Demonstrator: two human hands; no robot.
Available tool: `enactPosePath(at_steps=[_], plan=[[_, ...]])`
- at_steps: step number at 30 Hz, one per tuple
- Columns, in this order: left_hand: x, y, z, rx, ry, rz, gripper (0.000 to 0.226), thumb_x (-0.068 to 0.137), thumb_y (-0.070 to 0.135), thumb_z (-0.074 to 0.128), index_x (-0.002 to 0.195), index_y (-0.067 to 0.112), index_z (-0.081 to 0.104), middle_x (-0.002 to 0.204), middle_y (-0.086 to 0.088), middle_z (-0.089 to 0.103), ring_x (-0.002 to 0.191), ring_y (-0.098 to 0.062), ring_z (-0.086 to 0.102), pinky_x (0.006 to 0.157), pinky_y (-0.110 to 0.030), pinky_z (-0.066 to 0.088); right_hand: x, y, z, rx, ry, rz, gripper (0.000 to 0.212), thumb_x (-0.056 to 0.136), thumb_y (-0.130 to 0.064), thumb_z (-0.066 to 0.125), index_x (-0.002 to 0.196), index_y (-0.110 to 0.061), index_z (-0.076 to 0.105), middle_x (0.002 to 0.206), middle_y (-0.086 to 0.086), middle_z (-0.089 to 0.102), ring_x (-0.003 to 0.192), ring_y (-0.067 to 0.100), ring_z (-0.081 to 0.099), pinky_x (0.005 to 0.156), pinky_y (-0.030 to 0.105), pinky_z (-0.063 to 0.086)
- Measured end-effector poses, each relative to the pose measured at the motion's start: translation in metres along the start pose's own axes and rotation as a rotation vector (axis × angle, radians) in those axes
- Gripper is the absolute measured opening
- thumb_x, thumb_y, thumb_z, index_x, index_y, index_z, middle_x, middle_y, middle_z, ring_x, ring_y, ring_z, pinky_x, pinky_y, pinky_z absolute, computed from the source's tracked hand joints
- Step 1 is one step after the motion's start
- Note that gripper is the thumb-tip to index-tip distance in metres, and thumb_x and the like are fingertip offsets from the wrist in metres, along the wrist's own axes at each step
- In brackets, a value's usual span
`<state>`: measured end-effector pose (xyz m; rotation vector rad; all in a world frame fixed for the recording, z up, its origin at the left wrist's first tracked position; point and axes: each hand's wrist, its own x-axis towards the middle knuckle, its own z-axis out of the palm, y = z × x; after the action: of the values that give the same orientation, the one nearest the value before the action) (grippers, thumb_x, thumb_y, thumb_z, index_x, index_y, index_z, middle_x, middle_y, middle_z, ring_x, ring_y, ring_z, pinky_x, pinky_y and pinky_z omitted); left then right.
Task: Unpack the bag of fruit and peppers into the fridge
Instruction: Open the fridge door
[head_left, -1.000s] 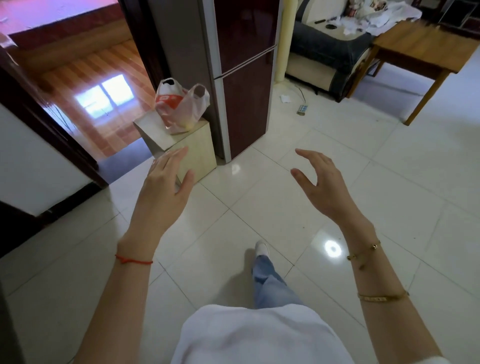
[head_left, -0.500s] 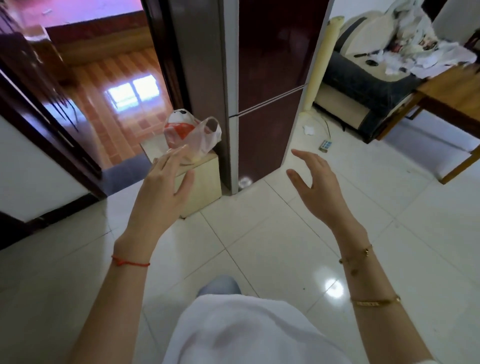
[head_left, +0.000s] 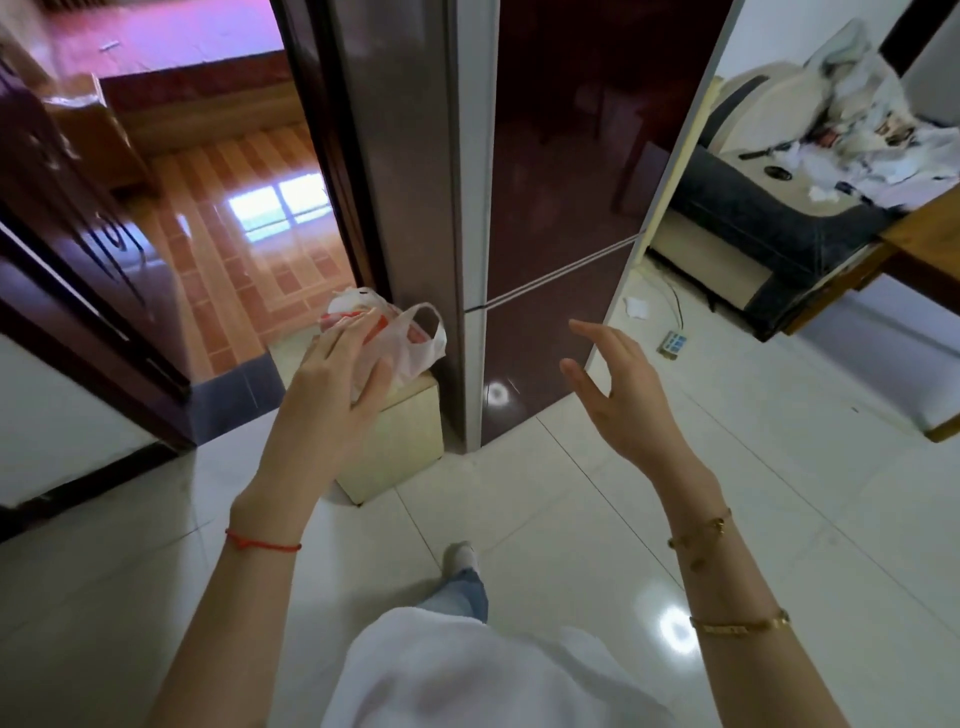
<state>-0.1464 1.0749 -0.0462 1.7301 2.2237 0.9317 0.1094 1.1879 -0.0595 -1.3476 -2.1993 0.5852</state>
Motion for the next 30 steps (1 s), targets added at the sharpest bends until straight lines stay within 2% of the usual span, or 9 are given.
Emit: enactPosePath(at_steps=[7,16,19,24,28,30], plan=[[0.081,-0.016,0.013,-0.001,-0.063,-0.013,0.057,0.096,0.04,0.044,0.145,0.011,0.045,0.144,-0.013,0.053,0.133,-0.031,0.051,0.107,-0.037,0.042,0.075,0.007,0.011,0.023,0.021,0.009,0.046,0.097,-0.033,0.053,0.14,-0.02,0.045,0.141,-0.002,0.05,0.133,0.014,0.043,0.104,0.019,0.029],[0.129,-0.019,0.032,-0.021,-0.097,-0.038,0.05,0.098,0.026,0.053,0.146,0.012,0.045,0.142,-0.014,0.054,0.132,-0.034,0.051,0.104,-0.049,0.049,0.115,0.017,0.023,0.058,0.008,0.01,0.046,0.097,-0.032,0.052,0.141,-0.019,0.045,0.141,-0.001,0.05,0.132,0.015,0.045,0.106,0.022,0.032],[0.137,-0.018,0.041,-0.037,-0.093,-0.047,0.05,0.098,0.028,0.052,0.146,0.015,0.044,0.14,-0.011,0.057,0.128,-0.032,0.055,0.101,-0.048,0.052,0.125,0.019,0.022,0.063,-0.009,-0.007,0.044,0.098,-0.029,0.053,0.141,-0.019,0.045,0.141,-0.001,0.05,0.132,0.015,0.044,0.106,0.021,0.031],[0.154,-0.011,0.058,-0.097,-0.085,-0.124,0.05,0.099,0.032,0.051,0.148,0.023,0.04,0.139,-0.009,0.055,0.127,-0.031,0.053,0.107,-0.056,0.044,0.144,0.021,0.014,0.063,-0.02,-0.035,0.046,0.097,-0.031,0.052,0.141,-0.018,0.045,0.142,0.0,0.049,0.133,0.016,0.043,0.108,0.024,0.034],[0.181,0.004,0.069,-0.186,-0.055,-0.187,0.051,0.101,0.028,0.05,0.151,0.024,0.035,0.15,-0.003,0.046,0.134,-0.025,0.047,0.111,-0.041,0.043,0.172,0.015,0.004,0.038,0.026,-0.124,0.047,0.097,-0.027,0.054,0.142,-0.016,0.045,0.144,0.002,0.047,0.135,0.017,0.042,0.113,0.035,0.037],[0.199,0.007,0.076,-0.238,-0.042,-0.176,0.053,0.102,0.029,0.049,0.152,0.024,0.032,0.156,0.001,0.04,0.142,-0.021,0.04,0.116,-0.039,0.037,0.194,0.01,0.0,0.018,0.077,-0.204,0.047,0.097,-0.025,0.055,0.141,-0.013,0.046,0.145,0.003,0.046,0.137,0.019,0.039,0.114,0.037,0.035]])
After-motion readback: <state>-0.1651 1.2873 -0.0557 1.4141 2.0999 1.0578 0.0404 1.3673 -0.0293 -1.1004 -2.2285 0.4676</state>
